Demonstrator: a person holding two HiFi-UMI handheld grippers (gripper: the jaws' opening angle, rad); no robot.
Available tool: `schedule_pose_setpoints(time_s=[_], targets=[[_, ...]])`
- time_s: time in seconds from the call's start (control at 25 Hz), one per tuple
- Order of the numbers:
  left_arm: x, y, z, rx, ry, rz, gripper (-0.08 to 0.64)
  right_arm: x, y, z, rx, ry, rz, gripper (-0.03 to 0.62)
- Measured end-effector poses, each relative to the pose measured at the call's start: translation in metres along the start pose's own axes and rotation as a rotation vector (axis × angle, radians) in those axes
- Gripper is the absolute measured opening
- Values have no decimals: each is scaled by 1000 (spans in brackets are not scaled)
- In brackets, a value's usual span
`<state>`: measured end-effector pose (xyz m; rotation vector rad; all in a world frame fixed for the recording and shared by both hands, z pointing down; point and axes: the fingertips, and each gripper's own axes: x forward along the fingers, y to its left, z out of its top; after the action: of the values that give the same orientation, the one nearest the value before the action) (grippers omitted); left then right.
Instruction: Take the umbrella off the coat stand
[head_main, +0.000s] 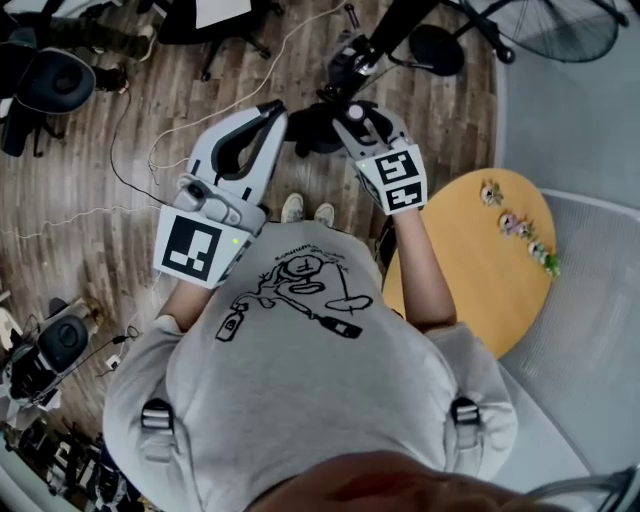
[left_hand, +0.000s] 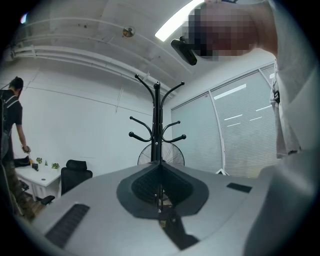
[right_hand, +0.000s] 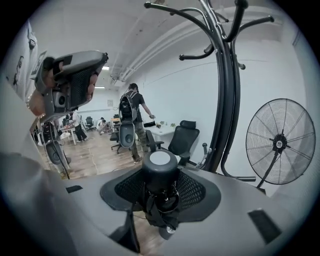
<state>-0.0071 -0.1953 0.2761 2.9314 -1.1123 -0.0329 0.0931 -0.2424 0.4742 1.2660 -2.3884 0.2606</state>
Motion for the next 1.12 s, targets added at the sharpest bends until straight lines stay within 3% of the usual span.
schedule_pose_setpoints(time_s=[0.76,1.12], targets=[[6,-1,1,1,2,-16,9,-81,2,91,-34,-108,-24,213],[10,-3,-3,3,1,-18,9,-108,3,115,-62,-167,-18,213]])
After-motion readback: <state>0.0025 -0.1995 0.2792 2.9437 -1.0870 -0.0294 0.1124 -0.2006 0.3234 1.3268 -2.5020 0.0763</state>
